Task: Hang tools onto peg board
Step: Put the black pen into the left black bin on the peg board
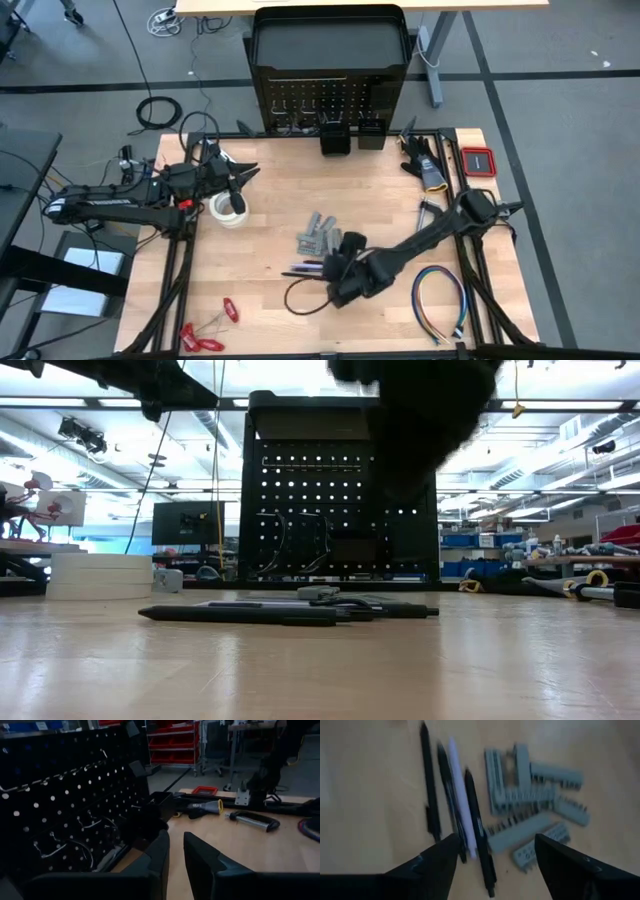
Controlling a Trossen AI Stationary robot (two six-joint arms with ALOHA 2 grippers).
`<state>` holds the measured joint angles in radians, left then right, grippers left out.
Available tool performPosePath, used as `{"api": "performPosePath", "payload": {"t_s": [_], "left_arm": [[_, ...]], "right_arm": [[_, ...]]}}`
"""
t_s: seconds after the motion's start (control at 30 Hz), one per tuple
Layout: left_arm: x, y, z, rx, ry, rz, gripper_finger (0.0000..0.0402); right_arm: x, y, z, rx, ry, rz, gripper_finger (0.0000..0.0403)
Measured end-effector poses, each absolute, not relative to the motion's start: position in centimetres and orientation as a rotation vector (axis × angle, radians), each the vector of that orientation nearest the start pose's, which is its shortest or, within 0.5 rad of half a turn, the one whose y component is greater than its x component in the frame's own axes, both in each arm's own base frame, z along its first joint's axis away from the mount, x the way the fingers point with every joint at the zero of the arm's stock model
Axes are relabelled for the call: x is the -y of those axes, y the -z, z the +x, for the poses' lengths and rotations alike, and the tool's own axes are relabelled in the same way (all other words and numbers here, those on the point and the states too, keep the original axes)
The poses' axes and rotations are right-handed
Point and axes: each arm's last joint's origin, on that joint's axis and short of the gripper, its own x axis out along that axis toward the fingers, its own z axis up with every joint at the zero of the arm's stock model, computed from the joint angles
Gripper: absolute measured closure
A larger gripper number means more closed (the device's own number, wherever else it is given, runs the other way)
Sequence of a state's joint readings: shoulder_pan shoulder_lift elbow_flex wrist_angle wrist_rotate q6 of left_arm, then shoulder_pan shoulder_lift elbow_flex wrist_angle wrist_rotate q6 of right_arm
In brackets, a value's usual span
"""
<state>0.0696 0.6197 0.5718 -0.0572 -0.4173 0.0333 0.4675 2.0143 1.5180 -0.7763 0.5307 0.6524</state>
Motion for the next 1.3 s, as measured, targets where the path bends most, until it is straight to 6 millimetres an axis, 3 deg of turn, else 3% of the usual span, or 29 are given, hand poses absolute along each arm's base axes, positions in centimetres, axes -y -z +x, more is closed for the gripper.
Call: {"api": "performPosePath", "payload": {"t_s": [0.13, 0.27, 0.57, 0.83, 0.93, 1.07, 1.3], "left_arm": [[-2.1, -29.6, 14.5, -0.103, -0.457, -0.019, 0.0338], [-1.8, -29.4, 14.7, -0.122, -0.355, -0.05, 0.0338], [-1.7, -28.4, 15.9, -0.196, -0.298, -0.042, 0.0339], [-1.9, -27.3, 17.6, -0.265, -0.316, -0.003, 0.0339], [-2.0, -26.9, 18.1, -0.288, -0.332, 0.025, 0.0339], [-2.1, -26.6, 18.6, -0.305, -0.332, 0.03, 0.0339], [-2.1, -26.6, 18.9, -0.293, -0.333, 0.026, 0.0339]], "right_arm": [[-16.7, -16.5, 35.9, -1.125, 0.368, 0.105, 0.0164], [-16.7, -15.0, 34.7, -1.145, 0.401, 0.047, 0.0184], [-15.5, -11.6, 34.5, -1.0, 0.318, 0.058, 0.0243], [-14.8, -9.6, 33.8, -0.93, 0.275, 0.139, 0.033], [-14.7, -9.2, 33.5, -0.921, 0.277, 0.155, 0.0358], [-14.7, -9.3, 33.6, -0.919, 0.262, 0.133, 0.0359], [-13.9, -12.3, 34.2, -0.906, 0.282, 0.04, 0.0343]]}}
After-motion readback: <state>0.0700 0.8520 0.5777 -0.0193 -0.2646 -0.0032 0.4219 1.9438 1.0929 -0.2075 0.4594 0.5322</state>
